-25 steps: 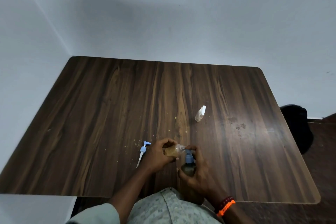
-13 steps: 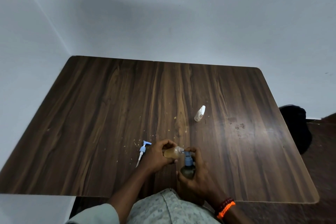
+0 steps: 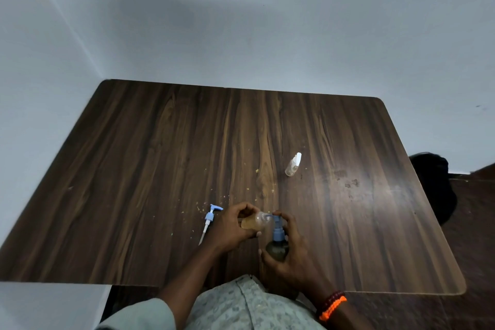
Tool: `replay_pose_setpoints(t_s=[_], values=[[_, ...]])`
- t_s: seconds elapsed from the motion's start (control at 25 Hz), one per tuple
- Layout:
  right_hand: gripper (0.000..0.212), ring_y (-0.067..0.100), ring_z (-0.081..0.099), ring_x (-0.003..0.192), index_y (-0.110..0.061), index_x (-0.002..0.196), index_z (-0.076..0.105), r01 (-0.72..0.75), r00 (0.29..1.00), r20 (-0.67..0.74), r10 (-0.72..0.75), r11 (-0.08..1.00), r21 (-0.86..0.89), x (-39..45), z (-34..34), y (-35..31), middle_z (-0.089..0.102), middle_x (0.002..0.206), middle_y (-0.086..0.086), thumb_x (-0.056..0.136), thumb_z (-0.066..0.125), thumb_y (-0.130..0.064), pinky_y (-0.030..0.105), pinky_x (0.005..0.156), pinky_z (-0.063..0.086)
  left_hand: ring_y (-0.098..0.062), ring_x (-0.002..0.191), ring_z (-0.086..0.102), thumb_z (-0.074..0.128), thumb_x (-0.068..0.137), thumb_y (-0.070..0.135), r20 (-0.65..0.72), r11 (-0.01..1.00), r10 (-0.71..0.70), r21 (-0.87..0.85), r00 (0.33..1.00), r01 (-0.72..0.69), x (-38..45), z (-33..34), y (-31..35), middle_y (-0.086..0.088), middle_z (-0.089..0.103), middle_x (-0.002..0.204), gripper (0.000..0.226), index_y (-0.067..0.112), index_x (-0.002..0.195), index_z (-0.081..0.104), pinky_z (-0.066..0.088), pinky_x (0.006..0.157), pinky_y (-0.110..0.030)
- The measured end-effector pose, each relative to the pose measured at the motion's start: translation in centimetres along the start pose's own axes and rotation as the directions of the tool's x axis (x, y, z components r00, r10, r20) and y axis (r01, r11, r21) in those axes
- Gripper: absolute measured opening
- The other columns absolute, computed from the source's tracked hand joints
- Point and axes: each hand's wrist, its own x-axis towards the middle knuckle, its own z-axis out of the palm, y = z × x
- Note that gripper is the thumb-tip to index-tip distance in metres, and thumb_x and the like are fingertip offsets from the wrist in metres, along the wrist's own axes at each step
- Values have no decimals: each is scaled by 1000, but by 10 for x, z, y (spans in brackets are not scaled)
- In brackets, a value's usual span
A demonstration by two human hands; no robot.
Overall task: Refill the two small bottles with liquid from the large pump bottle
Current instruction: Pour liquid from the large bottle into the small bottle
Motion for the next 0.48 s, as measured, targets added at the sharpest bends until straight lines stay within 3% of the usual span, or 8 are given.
replay_pose_setpoints(t_s=[0.12,0.28,0.48], values=[[87,10,67,116,-27,150,32,11,1000,22,-10,1000,-26,0,1,2,61,135,-9,80,84,-36,35,95,59,-10,107,74,94,67,31,-20,1000,11,-14,1000,-11,0,0,2,11,78,111,46,35,108,73,63,97,-43],[66,9,70,106,-29,134,41,-19,1000,-2,19,1000,20,1,0,1,67,122,-7,82,82,-31,39,87,62,-11,107,76,93,69,31,12,1000,-8,-12,1000,8,-2,1,-1,10,79,112,45,35,109,73,64,95,-47],[85,7,65,116,-39,145,30,2,1000,31,-2,1000,7,2,-1,0,57,134,-16,78,83,-38,28,96,58,-9,108,74,94,72,16,-3,999,-8,-47,1000,8,0,1,5,10,79,111,44,32,108,74,64,95,-32]])
